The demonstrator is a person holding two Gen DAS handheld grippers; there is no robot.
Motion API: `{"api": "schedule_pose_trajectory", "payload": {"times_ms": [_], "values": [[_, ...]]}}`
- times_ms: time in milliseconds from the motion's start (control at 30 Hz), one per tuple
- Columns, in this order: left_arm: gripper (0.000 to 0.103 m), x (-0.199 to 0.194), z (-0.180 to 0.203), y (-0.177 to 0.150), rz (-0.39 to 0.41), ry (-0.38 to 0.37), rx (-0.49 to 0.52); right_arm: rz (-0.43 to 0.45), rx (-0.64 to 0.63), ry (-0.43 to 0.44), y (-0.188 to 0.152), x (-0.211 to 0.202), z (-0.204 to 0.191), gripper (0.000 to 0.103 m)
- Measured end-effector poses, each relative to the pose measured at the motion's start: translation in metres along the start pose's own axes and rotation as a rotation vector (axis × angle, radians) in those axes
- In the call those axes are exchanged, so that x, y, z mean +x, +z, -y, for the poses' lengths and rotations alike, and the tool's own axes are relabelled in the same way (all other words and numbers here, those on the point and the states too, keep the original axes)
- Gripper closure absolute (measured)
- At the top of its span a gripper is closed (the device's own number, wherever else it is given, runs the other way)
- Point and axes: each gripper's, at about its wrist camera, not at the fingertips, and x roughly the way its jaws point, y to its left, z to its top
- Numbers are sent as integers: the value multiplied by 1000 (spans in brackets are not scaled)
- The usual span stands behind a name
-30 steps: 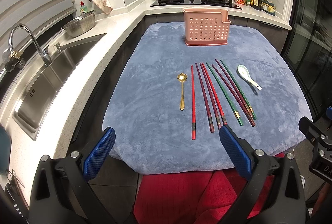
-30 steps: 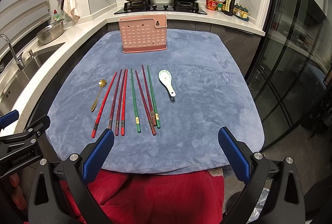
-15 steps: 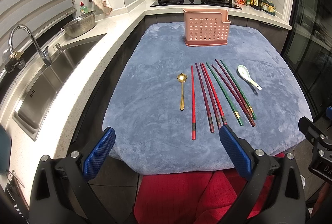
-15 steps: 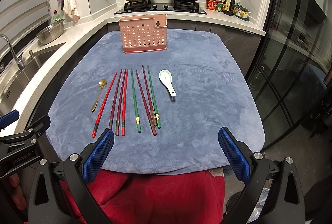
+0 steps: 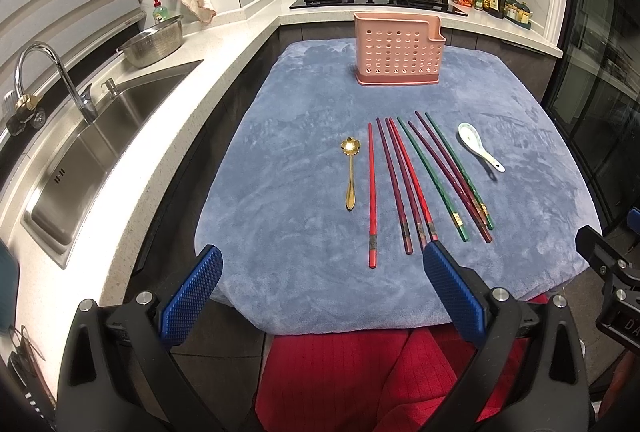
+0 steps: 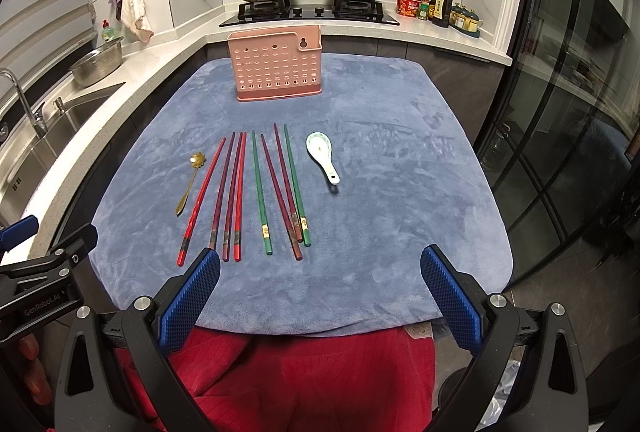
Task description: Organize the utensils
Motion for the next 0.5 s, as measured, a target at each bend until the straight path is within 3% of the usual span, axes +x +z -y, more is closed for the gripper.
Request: {"api": "schedule_pose_trajectory", "payload": {"times_ms": [500], "values": [[7, 83, -22, 28, -90, -18, -91, -45, 40, 3, 15, 51, 10, 7]]}}
